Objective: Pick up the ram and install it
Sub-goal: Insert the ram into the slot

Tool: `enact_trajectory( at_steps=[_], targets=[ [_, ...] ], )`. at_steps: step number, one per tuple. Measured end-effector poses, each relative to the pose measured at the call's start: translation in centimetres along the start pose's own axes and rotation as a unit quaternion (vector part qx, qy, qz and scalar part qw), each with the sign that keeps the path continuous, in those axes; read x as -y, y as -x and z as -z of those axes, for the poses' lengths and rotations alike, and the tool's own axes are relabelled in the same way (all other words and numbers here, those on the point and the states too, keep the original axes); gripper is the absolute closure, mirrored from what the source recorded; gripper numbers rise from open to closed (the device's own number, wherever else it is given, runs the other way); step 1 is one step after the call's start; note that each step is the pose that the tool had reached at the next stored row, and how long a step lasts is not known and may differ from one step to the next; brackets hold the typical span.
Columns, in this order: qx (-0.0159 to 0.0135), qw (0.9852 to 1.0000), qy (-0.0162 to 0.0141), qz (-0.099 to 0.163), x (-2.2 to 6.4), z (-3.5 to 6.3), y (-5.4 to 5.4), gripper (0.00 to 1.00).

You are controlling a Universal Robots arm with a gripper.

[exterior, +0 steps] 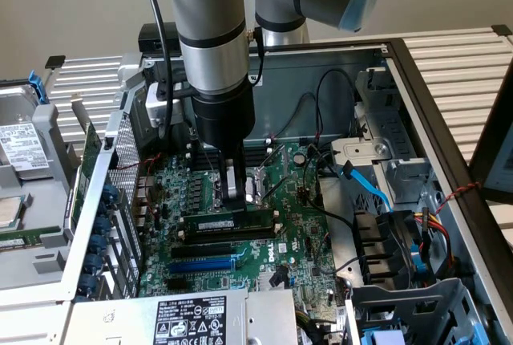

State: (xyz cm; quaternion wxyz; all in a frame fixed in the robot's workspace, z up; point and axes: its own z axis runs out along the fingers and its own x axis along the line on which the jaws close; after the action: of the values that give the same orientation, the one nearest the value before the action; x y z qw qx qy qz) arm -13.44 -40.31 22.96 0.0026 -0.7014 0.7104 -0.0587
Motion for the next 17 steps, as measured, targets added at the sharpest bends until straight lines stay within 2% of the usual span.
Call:
enact_trajectory(
  at_steps=[17],
  targets=[
    [0.0, 1.0, -0.0024, 0.002, -0.14, -0.06, -0.03, 0.87]
  ],
)
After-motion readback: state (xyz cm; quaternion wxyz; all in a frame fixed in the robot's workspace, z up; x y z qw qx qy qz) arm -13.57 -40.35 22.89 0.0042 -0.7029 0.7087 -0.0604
